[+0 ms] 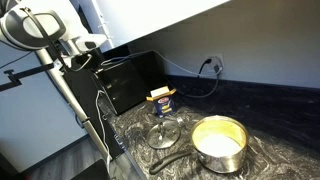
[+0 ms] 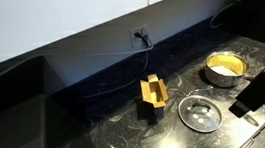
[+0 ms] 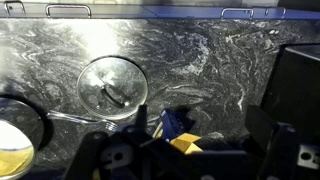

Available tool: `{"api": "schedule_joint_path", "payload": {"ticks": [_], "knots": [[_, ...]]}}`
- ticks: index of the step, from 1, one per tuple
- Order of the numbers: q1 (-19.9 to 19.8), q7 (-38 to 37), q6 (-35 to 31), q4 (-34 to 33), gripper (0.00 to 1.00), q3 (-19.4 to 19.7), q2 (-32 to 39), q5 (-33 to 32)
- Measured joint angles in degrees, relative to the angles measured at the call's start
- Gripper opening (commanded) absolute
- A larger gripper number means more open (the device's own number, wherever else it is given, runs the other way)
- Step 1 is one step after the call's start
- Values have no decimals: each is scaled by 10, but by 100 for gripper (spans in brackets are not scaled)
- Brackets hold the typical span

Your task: Put the fork inside the pot then close the pot.

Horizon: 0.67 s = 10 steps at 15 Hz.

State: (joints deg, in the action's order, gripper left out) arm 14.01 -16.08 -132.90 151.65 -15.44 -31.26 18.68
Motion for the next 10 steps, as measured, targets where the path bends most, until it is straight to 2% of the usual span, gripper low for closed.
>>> {"api": "schedule_joint_path", "payload": {"ticks": [10], "knots": [[-8,-12,0,0,100,1,0,-7]]}}
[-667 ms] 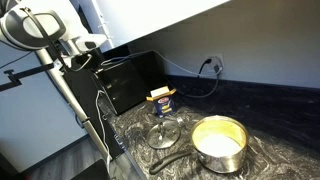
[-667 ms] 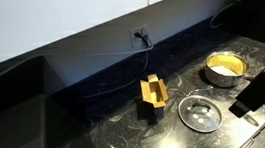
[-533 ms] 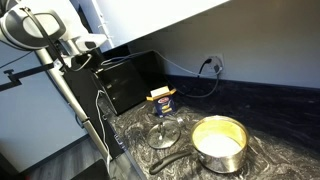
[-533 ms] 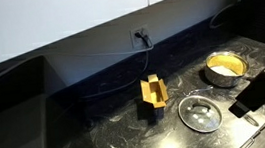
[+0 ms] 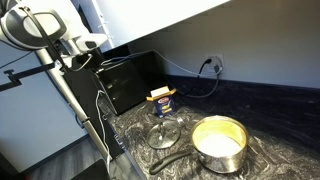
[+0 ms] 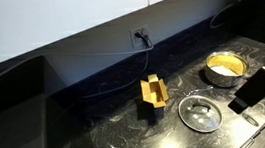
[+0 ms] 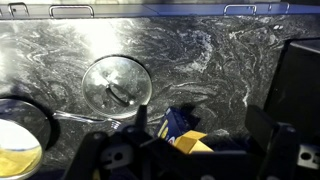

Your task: Put the fork inside the pot then close the pot.

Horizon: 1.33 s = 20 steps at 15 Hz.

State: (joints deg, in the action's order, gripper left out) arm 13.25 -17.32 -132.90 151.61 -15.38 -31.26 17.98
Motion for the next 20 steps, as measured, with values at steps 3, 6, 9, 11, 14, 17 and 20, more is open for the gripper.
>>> {"api": "schedule_joint_path", "payload": {"ticks": [3,6,9,11,14,17,20], "knots": [[-43,-56,-6,-8,100,3,7,-18],[-97,-94,-26,-26,100,18,41,-30],[-143,-139,-76,-47,100,31,107,-42],[-162,-180,-122,-62,100,37,166,-46],[-168,-271,-199,-83,100,43,255,-62],[-156,-314,-236,-91,100,53,305,-75],[-150,-313,-235,-92,100,61,297,-75]]}}
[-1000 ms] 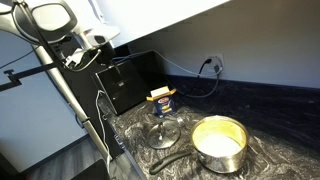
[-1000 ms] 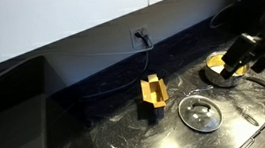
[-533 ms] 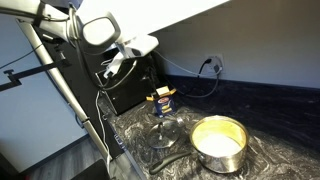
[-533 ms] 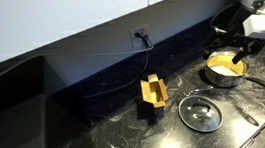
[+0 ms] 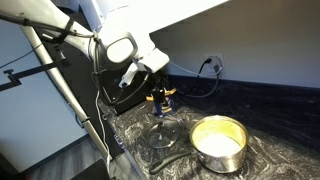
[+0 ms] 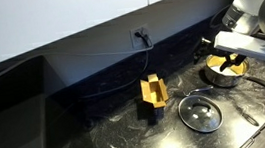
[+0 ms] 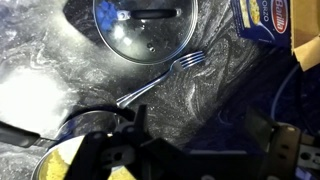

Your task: Put the fork inside the pot then close the pot.

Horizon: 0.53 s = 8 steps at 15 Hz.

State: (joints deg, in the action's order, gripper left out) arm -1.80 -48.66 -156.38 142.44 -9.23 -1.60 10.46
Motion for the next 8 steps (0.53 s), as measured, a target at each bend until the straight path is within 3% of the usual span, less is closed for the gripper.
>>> {"api": "schedule_joint_path", "payload": {"ticks": [3,8], "knots": [[9,-15,0,0,100,12,2,-6],[17,-127,-18,-7,100,33,60,-48]]}}
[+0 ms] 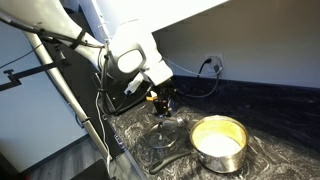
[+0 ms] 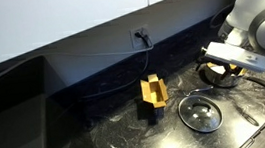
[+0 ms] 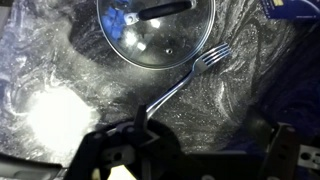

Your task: Put the fork inside the pot then close the pot.

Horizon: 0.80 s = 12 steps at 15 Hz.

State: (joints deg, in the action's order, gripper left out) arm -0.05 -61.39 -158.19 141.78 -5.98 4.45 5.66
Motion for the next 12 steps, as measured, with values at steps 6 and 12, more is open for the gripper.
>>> {"api": "schedule_joint_path", "payload": {"ticks": [6,12], "knots": [[40,-79,-51,-42,100,43,109,6],[59,-97,-53,-100,100,65,193,41]]}}
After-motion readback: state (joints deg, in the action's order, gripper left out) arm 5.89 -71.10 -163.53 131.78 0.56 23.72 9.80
